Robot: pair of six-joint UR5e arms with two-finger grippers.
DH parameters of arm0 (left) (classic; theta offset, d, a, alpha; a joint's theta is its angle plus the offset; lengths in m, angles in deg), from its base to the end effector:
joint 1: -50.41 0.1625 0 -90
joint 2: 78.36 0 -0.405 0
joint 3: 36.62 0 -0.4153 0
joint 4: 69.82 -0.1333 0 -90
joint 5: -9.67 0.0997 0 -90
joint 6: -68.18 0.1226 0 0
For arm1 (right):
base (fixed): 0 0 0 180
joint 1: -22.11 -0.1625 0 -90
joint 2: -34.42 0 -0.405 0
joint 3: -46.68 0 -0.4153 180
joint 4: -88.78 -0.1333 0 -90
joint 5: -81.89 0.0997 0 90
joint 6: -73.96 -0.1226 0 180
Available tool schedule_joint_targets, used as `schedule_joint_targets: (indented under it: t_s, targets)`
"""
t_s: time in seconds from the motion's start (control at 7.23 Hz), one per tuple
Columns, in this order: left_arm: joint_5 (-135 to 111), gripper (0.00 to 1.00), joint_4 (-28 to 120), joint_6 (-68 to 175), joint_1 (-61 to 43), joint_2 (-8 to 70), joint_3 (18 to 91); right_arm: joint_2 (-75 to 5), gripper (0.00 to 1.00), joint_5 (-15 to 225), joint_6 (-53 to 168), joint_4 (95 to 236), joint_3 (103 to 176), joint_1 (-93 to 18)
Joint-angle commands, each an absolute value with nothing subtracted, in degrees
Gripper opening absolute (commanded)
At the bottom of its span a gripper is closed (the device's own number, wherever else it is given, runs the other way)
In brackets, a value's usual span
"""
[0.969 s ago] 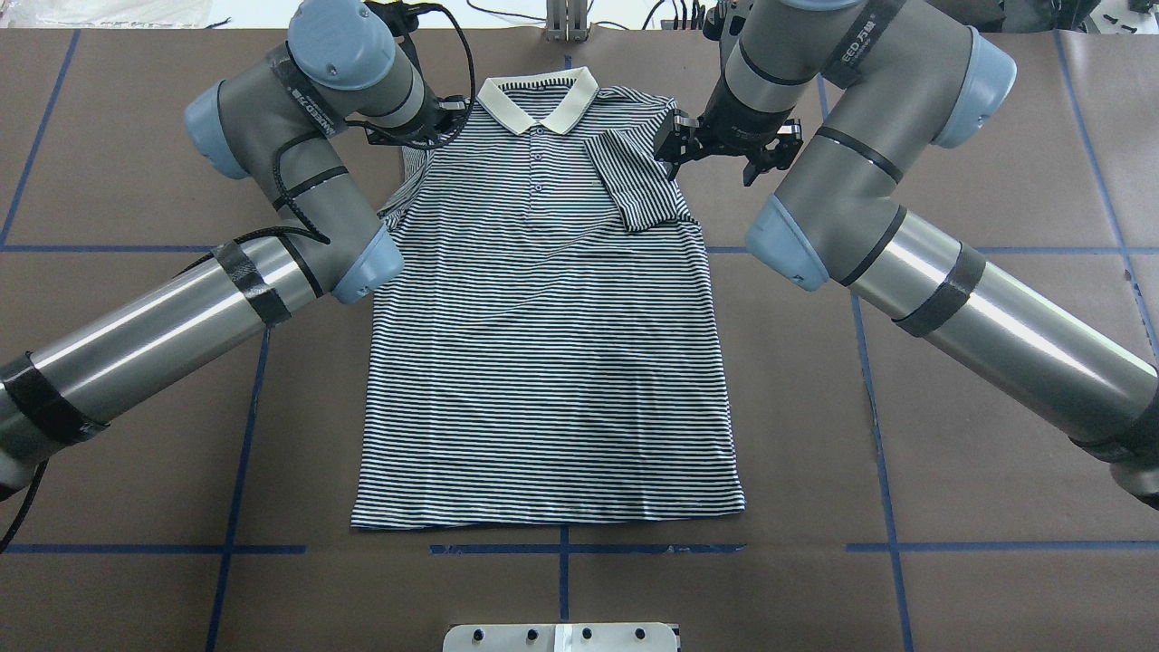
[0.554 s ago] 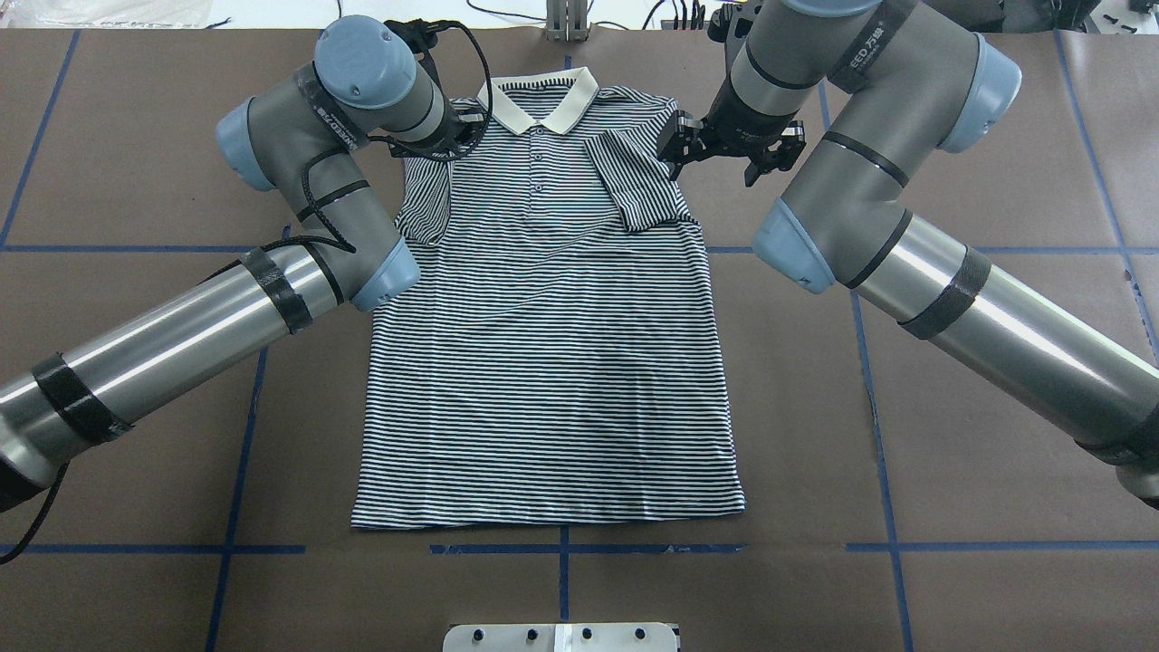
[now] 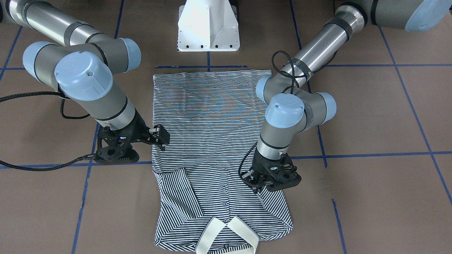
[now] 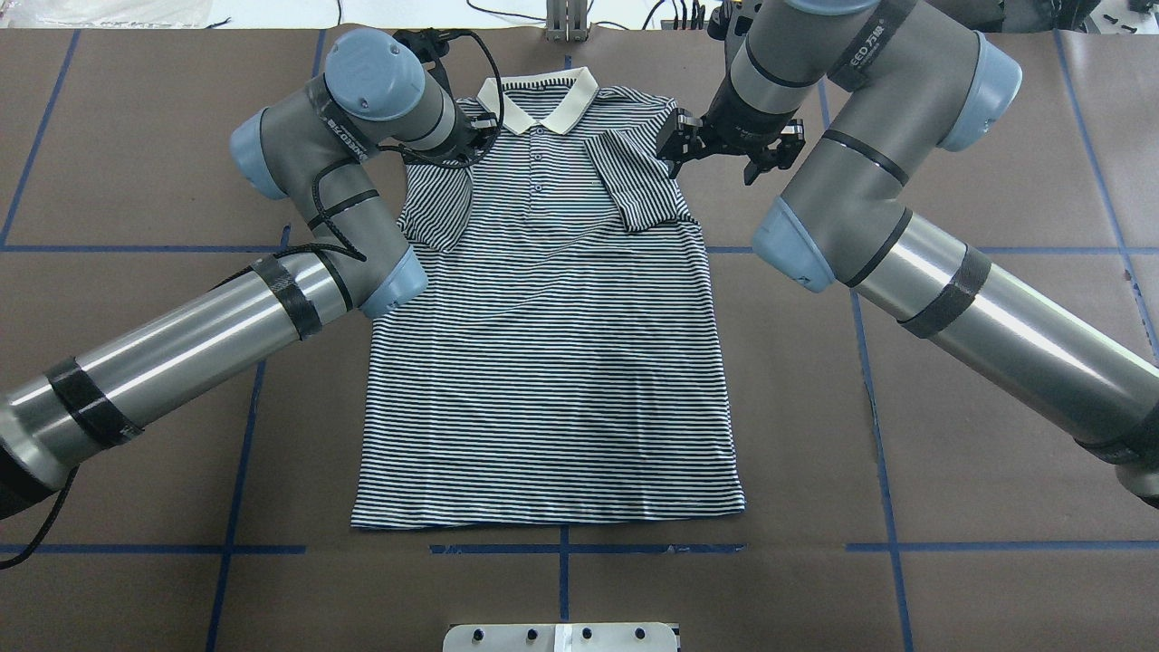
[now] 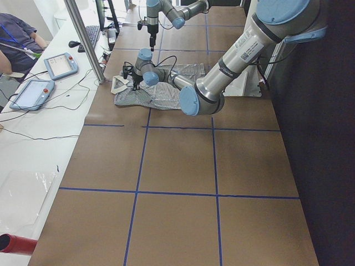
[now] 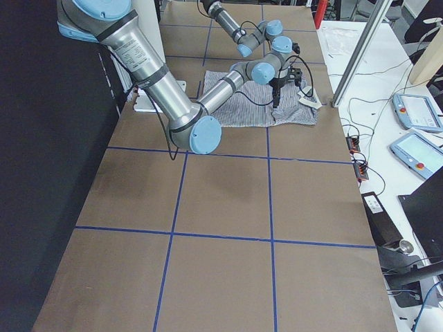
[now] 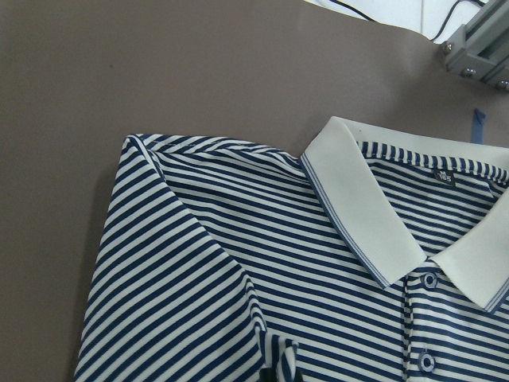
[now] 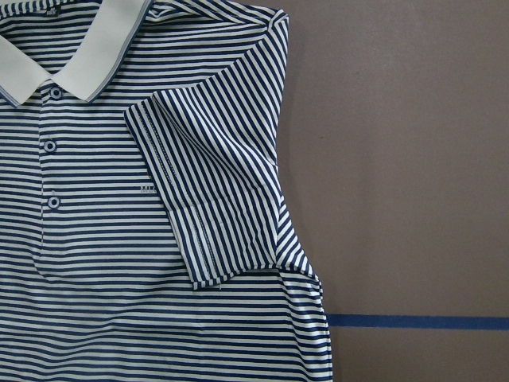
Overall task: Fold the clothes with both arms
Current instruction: 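Fold the other sleeve inward with the left gripper while the right arm lowers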
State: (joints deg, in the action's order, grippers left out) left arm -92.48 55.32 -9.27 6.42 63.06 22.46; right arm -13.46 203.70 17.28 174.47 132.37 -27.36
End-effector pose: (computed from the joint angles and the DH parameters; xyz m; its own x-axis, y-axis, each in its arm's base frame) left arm 0.5447 -0.6752 0.2550 0.5167 -0.2036 -0.8316 0.4525 0.8895 0.0634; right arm -0.4310 -0.6098 0.2187 0.6314 0.0201 0.7752 -0.0830 0.9957 0.0417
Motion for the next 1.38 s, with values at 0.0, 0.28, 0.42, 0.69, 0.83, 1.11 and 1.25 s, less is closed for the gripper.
schedule_joint_targets:
  t_s: [0.0,0.28,0.42,0.69,0.83,1.11,1.25]
  targets:
    - [-92.6,1.0,56.4,-8.8,6.5,63.9,22.8,-13.4,1.0,203.7,17.3,174.5,132.4,-27.3]
    - [-96.9,1.0,55.7,-7.4,6.4,63.9,24.5,-14.0,1.0,203.7,16.5,174.5,132.7,-27.2]
    - [-97.7,1.0,54.1,-6.5,6.4,60.4,30.1,-14.2,1.0,202.7,14.1,174.2,133.5,-26.7]
    - [-97.9,1.0,44.6,-2.3,6.5,51.7,46.0,-19.5,1.0,199.1,10.0,174.2,140.4,-22.7]
    - [-97.9,1.0,39.7,-2.3,6.5,48.1,54.4,-24.2,1.0,199.0,6.8,174.2,146.0,-20.8]
    - [-100.8,1.0,32.8,-1.4,6.5,45.7,61.5,-28.1,1.0,192.1,-0.2,174.2,153.6,-12.8]
    - [-100.8,1.0,32.7,-1.3,6.5,45.5,61.3,-27.5,1.0,187.9,-4.3,174.2,153.7,-8.3]
